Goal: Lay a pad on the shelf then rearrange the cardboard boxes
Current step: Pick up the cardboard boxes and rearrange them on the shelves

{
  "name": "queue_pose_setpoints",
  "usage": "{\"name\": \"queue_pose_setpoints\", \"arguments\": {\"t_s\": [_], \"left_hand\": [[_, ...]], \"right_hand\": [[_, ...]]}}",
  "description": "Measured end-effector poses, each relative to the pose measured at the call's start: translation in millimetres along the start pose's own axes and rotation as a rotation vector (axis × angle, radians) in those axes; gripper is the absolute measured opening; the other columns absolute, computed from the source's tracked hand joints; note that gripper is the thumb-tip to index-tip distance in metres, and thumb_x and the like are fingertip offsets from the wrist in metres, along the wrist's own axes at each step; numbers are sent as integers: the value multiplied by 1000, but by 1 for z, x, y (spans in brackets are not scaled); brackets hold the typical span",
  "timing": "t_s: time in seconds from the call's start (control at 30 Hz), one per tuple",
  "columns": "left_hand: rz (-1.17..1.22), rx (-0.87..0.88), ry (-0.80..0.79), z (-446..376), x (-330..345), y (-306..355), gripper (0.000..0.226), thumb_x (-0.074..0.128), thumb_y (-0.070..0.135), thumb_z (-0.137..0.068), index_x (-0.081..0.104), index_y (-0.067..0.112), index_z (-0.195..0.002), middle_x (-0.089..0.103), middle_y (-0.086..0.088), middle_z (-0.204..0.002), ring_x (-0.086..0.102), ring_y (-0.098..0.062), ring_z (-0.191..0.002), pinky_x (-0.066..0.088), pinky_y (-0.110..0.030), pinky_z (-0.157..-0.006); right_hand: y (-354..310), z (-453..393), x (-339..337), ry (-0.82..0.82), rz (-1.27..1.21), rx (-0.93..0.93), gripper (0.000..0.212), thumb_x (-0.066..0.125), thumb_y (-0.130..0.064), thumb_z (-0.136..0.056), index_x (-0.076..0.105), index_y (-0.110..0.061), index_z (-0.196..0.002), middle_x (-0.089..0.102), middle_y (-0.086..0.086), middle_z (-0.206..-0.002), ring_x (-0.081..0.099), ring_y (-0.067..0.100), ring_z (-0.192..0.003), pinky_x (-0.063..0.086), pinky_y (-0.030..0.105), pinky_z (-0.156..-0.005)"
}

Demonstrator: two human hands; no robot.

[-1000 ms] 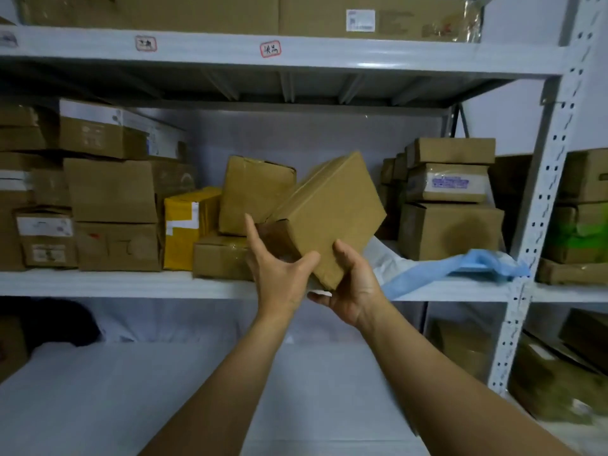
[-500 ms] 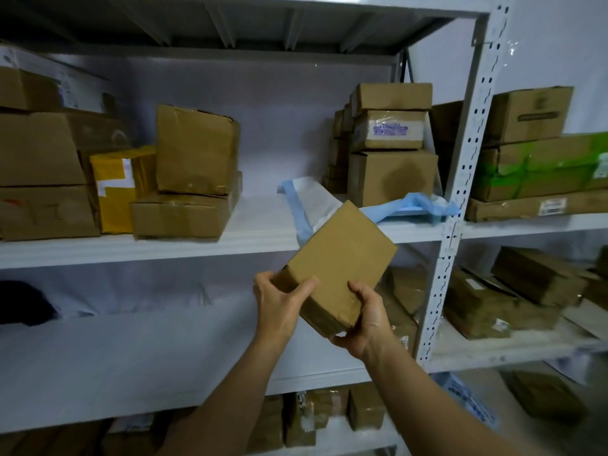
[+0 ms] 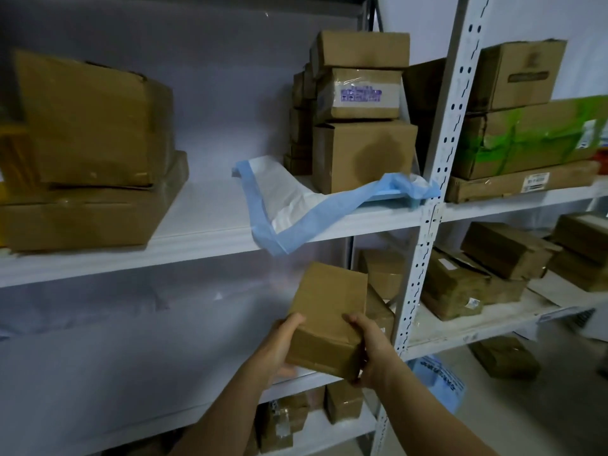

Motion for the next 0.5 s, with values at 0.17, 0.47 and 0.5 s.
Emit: {"name": "queue_pose_setpoints", "arguments": {"t_s": [0.17, 0.47, 0.5], "left_hand": [[91, -26, -14, -57, 30, 8, 49, 47, 53, -90, 49, 21, -128, 59, -10, -124, 58, -27, -110, 49, -43, -92], [252, -91, -16, -126, 96, 18, 51, 46, 54, -92, 45, 22, -131, 58, -14, -126, 57, -29, -110, 47, -43, -92], [262, -89, -11, -134, 103, 19, 54, 47, 55, -91, 44, 22, -133, 57, -15, -128, 56, -30, -113, 46, -45, -98]], "right_hand": [[-22, -48, -12, 65, -6, -45, 24, 55, -35, -90, 47, -12, -87, 51, 8, -77, 46, 22, -67, 38, 35, -70], [-66, -160, -56, 181, -62, -122, 59, 75, -43, -59, 56, -14, -106, 62, 13, -111, 58, 31, -103, 48, 46, -93], [-70, -167, -62, 202, -74, -129, 72, 77, -46, -50, 55, -14, -111, 61, 12, -114, 57, 30, -104, 48, 44, -92]]}}
Point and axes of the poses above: each hand's wrist, its own z-axis away from the middle knuckle, its own x-axis out of the palm, y = z × x, the point moved 10 cm from there along -z, towards the middle knuckle
